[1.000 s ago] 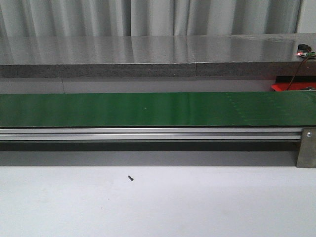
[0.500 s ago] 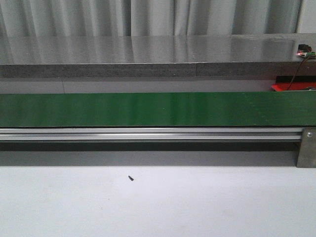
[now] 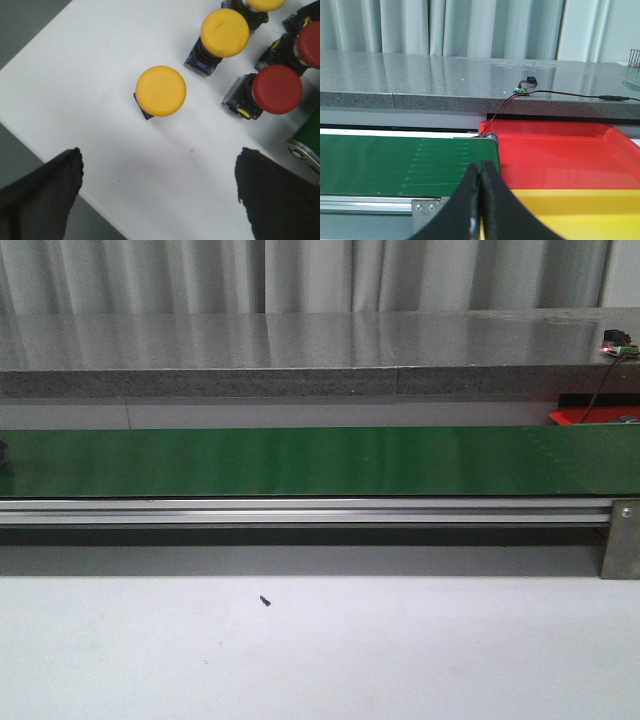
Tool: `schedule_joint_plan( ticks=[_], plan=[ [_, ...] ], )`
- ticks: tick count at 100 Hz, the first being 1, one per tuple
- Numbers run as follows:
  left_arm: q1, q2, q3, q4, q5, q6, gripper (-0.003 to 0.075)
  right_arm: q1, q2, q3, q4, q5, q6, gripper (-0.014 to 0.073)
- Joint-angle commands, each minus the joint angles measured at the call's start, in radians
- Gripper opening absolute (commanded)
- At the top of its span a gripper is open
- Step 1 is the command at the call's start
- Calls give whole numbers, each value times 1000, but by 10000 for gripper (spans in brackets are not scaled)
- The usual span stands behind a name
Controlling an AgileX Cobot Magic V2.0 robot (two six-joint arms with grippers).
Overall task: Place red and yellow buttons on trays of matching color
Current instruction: 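Grasp a second yellow push-button with the left gripper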
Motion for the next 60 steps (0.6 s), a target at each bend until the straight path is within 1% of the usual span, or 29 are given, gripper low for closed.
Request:
schedule_joint_plan(
  ticks=[1,25,60],
  plan=[
    [4,-2,-24,-11,-64,-13,600,0,-19,-17,2,-84,-4,-68],
    [4,104,-24,-11,-136,-19,600,0,-19,-17,2,-84,-4,-68],
    [-8,189,-24,-38,-262,-19,600,0,-19,-17,2,-84,-4,-68]
  ],
)
